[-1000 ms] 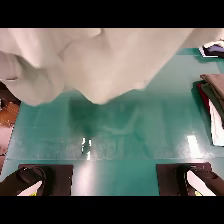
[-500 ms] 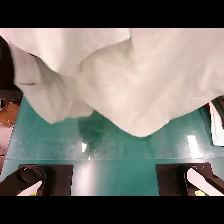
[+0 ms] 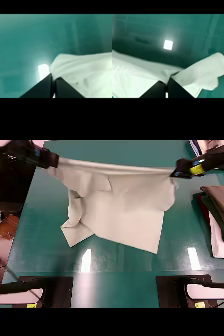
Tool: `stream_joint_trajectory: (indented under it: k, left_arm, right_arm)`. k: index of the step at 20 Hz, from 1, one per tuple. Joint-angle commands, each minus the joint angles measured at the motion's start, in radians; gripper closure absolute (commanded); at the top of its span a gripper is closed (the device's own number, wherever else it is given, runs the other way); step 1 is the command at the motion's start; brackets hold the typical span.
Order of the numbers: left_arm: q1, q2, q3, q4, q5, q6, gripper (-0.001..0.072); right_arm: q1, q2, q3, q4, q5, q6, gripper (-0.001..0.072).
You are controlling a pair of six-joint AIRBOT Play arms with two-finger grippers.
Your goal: Fold the shirts.
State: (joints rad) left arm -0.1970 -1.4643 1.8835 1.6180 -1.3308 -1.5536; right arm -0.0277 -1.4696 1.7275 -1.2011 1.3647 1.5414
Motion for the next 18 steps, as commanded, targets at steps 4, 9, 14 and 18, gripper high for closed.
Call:
stream_joint_trajectory:
  k: [4, 9, 14, 18]
  left_arm:
    - [0.225, -0.175, -0.005, -0.276, 0.034, -0.036, 0.0001]
    - [0.208, -0.175, -0.008, -0.267, -0.125, 0.070, 0.0003]
    - [0.024, -0.175, -0.044, -0.181, -0.098, 0.103, 0.0002]
    - [-0.134, -0.175, -0.256, -0.027, -0.067, 0.088, 0.0002]
  right_arm:
    - [0.018, -0.134, -0.003, -0.023, -0.245, 0.003, 0.0250]
    - [0.000, -0.122, 0.069, -0.022, -0.149, 0.002, 0.0158]
    - [0.001, -0.036, -0.037, -0.024, -0.150, 0.002, 0.0158]
    - [0.000, 0.032, -0.135, -0.024, -0.163, 0.001, 0.0158]
